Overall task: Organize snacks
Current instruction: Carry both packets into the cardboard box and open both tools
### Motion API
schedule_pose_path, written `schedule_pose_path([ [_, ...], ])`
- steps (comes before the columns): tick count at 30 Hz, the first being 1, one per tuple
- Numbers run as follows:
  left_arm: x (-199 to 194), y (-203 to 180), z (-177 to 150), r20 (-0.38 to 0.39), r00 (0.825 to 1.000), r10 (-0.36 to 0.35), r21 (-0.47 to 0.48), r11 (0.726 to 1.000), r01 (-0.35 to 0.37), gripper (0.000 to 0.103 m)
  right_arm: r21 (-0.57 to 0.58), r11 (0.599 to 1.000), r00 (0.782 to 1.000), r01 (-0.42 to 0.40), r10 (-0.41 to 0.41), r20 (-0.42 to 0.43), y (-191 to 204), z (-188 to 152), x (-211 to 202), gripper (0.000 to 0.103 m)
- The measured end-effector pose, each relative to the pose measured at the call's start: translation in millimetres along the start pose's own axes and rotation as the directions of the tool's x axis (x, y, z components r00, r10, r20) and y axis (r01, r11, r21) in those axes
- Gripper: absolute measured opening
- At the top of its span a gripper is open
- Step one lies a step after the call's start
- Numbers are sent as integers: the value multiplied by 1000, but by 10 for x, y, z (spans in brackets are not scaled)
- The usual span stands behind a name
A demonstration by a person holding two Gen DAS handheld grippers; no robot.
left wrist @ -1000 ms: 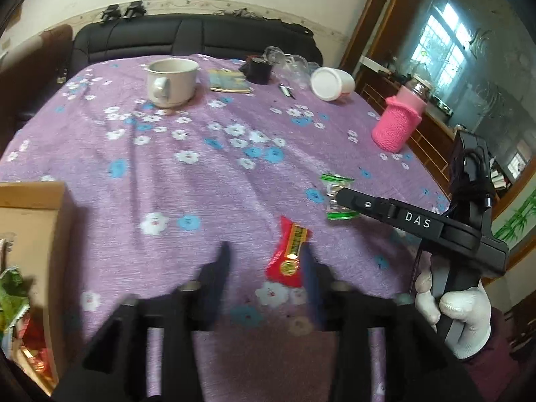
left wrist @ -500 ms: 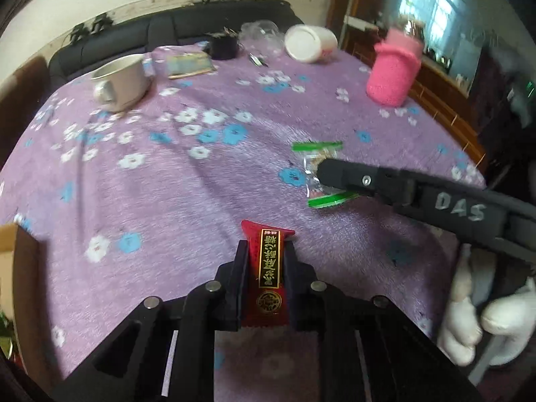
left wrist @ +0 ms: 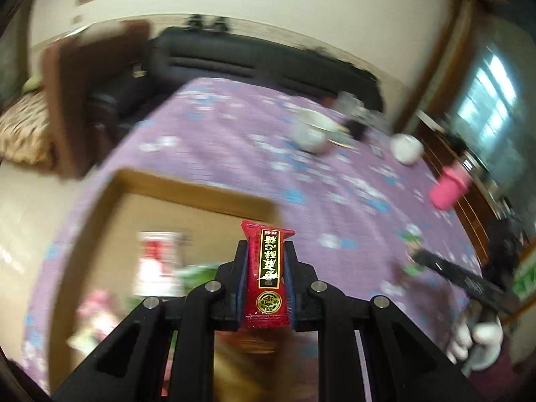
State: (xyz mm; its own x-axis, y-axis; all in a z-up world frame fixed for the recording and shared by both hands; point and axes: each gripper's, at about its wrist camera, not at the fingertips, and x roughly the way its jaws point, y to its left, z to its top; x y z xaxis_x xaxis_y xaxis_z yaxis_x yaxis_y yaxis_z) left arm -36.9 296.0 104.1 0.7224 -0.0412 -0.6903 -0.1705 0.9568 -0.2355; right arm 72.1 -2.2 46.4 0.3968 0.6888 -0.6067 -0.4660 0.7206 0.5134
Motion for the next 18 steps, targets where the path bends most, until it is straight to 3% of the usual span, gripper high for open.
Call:
schedule_pose_path([
  [7, 168, 688, 92, -31, 996, 84, -122, 989, -88, 18, -162, 980, 987, -114, 94, -127, 1135, 13, 553, 21],
  [12, 376, 941, 99, -62, 996, 71, -189, 979, -81, 19, -248, 963, 981, -109, 63, -185, 1632, -28, 1008, 21],
  [14, 339, 982, 55, -61, 997, 49, -219, 974, -61, 37, -279, 957, 981, -80, 26, -193, 1733, -40, 1184, 21],
  [16, 300, 1009, 31, -43, 999, 26, -234, 972, -35, 48, -300, 953, 984, -45, -9, -176, 1762, -37, 1279, 22],
  [18, 234, 1001, 9, -28, 999, 20, -228, 973, -26, 50, -296, 955, 986, -26, -25, -166, 1743, -6, 1350, 25],
])
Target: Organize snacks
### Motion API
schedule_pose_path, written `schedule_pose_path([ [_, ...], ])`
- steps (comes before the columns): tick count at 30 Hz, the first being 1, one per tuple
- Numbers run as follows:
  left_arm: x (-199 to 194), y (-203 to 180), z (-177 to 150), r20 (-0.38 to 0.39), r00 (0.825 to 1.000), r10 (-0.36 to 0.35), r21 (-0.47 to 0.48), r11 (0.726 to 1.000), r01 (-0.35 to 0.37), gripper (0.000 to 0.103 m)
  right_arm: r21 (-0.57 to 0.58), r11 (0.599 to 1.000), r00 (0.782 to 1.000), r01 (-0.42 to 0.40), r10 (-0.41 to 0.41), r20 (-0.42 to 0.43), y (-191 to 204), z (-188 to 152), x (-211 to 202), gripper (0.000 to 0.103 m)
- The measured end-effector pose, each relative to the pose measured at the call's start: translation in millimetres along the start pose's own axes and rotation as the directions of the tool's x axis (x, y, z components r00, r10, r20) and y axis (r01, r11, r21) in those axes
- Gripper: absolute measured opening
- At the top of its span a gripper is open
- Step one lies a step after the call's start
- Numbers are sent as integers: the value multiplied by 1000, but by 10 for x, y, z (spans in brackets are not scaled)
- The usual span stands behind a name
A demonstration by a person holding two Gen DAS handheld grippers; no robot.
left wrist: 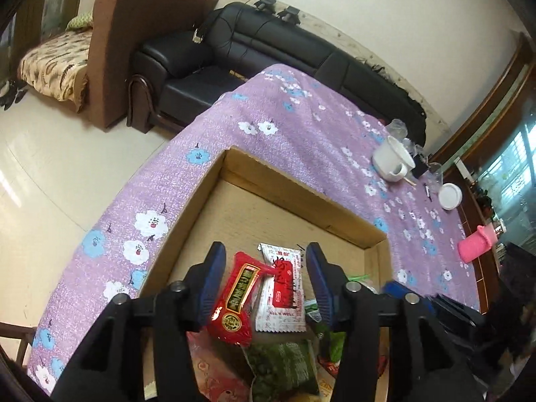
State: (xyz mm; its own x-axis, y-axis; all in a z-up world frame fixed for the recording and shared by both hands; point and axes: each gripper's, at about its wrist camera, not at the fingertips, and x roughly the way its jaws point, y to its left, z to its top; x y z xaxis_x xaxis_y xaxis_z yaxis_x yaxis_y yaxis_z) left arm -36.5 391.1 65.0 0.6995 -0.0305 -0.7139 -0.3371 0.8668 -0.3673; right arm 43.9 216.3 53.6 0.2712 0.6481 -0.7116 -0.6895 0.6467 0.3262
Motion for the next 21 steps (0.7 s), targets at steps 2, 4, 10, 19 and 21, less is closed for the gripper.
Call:
schedule_pose_path([
  [2, -73, -29, -15, 14, 1000, -11, 10, 1000, 11, 51, 18, 1000, 1000, 0, 0, 7, -41, 23, -19, 29],
  [4, -182, -85, -53, 38, 999, -14, 24, 1000, 13, 53, 24, 1000, 1000, 4, -4, 25, -82, 38, -71, 33],
  [10, -550, -434, -274, 142, 990, -16, 94, 996, 3, 60, 97, 995, 997, -6, -2, 77, -257, -211, -519, 44],
  [19, -1111, -1436, -992, 426, 894, 137, 229, 940, -254, 83, 160, 987, 988, 33, -56, 141, -473, -926, -1138, 55],
  [21, -1182, -1630, -1134, 463, 872, 159, 228, 929, -290, 85, 189, 980, 985, 54, -83, 149, -543, -1103, -1263, 57],
])
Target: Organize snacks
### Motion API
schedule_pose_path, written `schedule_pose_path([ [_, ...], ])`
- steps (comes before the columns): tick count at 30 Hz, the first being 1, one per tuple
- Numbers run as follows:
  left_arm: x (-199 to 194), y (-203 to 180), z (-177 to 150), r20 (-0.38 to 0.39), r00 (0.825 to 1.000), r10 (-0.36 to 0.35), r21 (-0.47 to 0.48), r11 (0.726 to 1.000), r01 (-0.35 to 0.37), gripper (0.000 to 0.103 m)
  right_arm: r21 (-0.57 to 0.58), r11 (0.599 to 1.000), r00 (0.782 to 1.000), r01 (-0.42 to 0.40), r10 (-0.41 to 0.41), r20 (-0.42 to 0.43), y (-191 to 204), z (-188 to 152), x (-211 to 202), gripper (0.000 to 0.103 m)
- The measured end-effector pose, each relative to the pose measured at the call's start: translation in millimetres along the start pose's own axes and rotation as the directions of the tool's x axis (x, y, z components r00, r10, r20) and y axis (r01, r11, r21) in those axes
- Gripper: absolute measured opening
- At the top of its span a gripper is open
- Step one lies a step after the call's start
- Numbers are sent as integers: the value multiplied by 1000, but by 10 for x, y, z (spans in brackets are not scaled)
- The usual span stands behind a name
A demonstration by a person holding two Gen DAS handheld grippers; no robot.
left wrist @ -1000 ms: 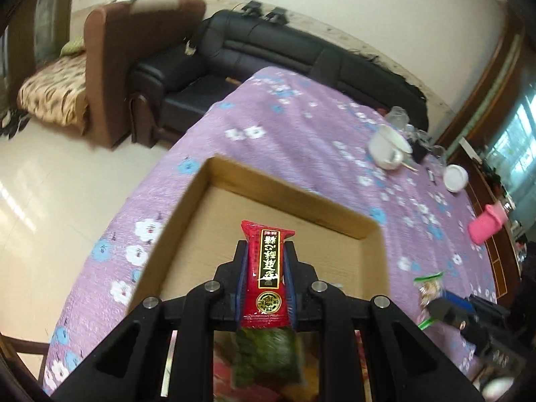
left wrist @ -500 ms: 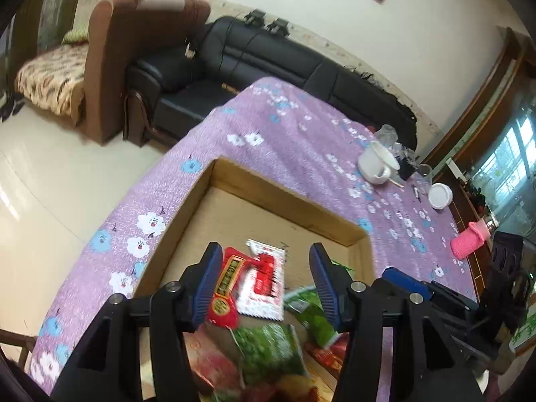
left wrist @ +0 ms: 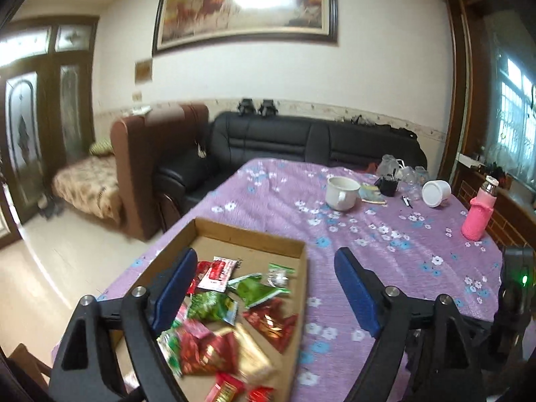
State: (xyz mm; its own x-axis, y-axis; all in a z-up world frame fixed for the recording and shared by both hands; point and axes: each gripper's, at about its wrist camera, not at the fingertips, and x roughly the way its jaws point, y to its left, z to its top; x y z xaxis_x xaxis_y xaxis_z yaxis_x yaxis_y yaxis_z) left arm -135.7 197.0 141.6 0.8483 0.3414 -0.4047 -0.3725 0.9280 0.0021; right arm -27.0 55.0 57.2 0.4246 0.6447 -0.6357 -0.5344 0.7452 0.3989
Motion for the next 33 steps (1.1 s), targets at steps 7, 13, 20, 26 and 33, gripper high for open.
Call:
schedule_pose_path([
  [7, -200, -295, -108, -7, 995, 100, -20, 995, -100, 85, 22, 999, 1000, 23, -23, 6, -155, -286, -250, 58],
  [13, -310, -464, -244, 3, 985, 172, 22, 985, -172, 85, -13, 1000, 1000, 12, -12, 16, -92, -427, -373, 59],
  [20, -273, -502, -323, -89, 991, 96, -3, 995, -97, 85, -52, 999, 1000, 9, -8, 9, 17, -519, -383, 63],
  [26, -182, -553, -461, -162, 984, 70, 0, 997, -71, 85, -76, 997, 1000, 25, -26, -11, 73, -569, -326, 64],
  [33, -89, -549, -572, -225, 973, 46, -3, 999, -48, 86, -82, 996, 999, 31, -34, -36, 97, -596, -250, 65],
])
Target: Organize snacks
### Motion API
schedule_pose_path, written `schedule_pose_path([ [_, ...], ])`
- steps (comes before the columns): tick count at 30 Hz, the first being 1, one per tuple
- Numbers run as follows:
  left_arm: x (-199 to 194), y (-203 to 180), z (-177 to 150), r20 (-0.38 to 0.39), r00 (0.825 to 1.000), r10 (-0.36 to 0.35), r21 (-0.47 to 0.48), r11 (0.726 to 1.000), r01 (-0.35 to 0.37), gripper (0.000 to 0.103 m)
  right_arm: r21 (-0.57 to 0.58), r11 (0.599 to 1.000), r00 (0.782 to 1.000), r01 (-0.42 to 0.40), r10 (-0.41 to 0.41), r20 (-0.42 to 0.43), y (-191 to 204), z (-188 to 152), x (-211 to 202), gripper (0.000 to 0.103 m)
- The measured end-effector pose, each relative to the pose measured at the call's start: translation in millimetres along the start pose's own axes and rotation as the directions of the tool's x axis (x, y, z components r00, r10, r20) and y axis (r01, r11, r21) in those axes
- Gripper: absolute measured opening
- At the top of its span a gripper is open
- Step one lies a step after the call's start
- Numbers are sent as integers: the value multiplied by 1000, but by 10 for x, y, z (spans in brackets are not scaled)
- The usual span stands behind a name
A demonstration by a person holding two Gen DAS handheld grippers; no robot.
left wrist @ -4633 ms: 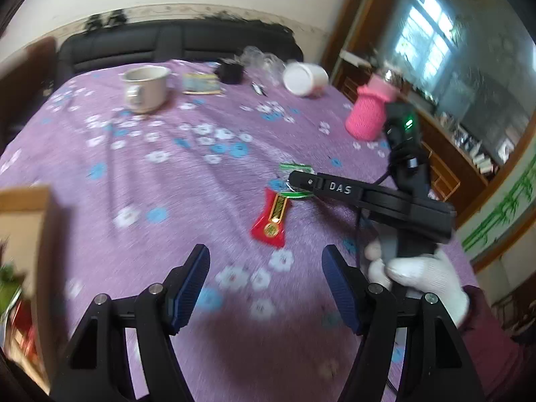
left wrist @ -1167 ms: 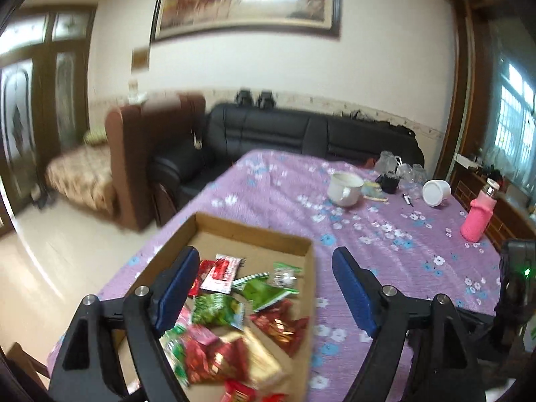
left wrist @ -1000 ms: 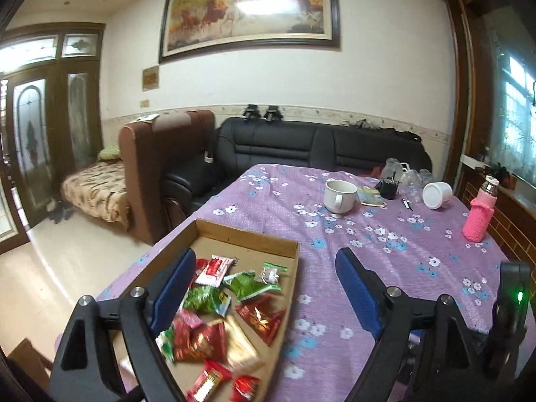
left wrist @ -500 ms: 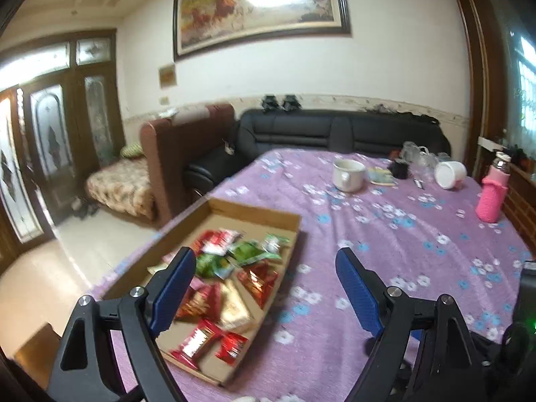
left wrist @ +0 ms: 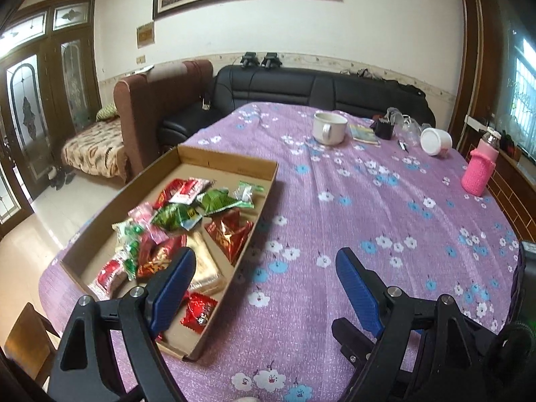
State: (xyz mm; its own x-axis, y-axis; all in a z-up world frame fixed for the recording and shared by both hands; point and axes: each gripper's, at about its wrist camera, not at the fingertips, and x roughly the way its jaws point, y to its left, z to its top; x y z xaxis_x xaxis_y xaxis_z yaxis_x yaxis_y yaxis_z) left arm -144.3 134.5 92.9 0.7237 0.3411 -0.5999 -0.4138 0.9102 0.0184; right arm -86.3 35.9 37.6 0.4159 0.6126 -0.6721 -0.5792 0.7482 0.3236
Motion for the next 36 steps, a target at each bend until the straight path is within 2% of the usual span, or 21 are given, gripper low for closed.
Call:
schedule_pose_path([
  [15, 191, -57, -95, -84, 996, -29, 5, 1000, 29, 85, 18, 1000, 999, 19, -18, -34, -64, -18, 102, 67],
  [36, 261, -193, -153, -106, 994, -6, 30, 1000, 9, 85, 30, 999, 999, 20, -20, -30, -127, -10, 104, 69],
])
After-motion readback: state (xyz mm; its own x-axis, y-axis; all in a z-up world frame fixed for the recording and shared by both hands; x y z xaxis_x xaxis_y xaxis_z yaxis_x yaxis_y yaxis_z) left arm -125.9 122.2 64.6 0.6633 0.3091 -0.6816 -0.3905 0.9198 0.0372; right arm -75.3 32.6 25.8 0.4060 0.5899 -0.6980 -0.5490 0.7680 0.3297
